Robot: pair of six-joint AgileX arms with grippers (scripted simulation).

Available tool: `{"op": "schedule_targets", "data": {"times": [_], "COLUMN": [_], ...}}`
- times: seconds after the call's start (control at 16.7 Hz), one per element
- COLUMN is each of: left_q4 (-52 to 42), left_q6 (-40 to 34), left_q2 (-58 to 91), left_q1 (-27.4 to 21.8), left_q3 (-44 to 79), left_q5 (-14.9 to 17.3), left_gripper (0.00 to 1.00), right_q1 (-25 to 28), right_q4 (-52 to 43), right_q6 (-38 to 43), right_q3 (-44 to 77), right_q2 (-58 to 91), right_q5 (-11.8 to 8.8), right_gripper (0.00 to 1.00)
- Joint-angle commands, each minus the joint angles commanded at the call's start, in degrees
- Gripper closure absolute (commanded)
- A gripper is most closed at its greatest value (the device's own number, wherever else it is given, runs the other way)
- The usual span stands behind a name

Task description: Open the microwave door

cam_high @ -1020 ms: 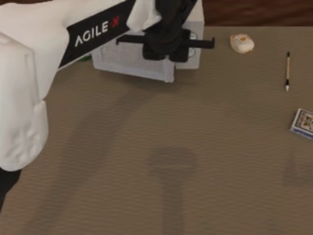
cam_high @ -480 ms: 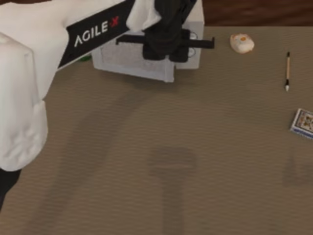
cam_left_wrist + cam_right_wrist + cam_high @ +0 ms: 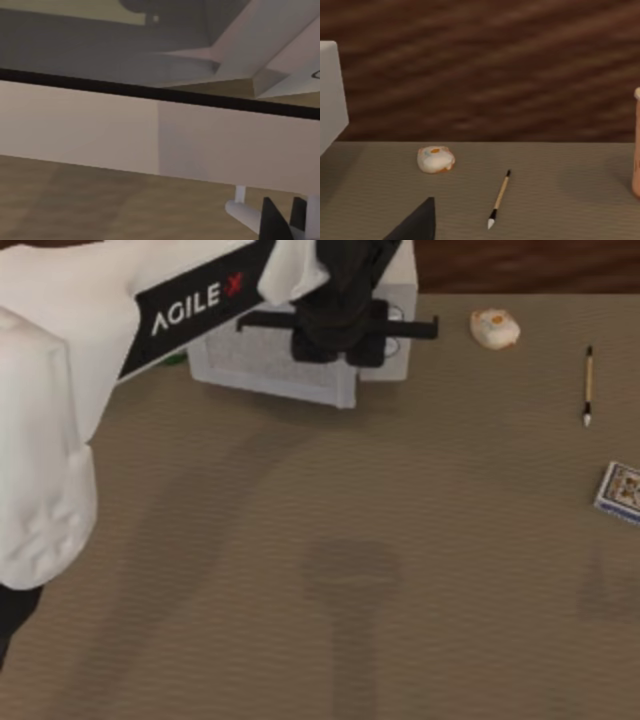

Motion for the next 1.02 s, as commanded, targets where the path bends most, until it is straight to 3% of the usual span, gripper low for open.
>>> {"op": "schedule_targets", "data": {"times": [0.54,1.02], "left_q4": [0.15,4.82], "left_q6": [-0.11,5.38], "left_q2": [0.11,-5.51], "left_q1": [-0.44,0.66], "left_q3": [-0.28,-9.19], "left_q5": [0.37,2.74], "left_gripper": [1.00,1.00], "right_q1": [0.00,0.00], "right_q4": [0.00,0.00], "right_q6": [0.00,0.00], "right_q3": [0.00,0.00], "right_q2": [0.00,0.00], "right_q5": [0.00,0.00], "right_gripper": [0.00,0.00]}}
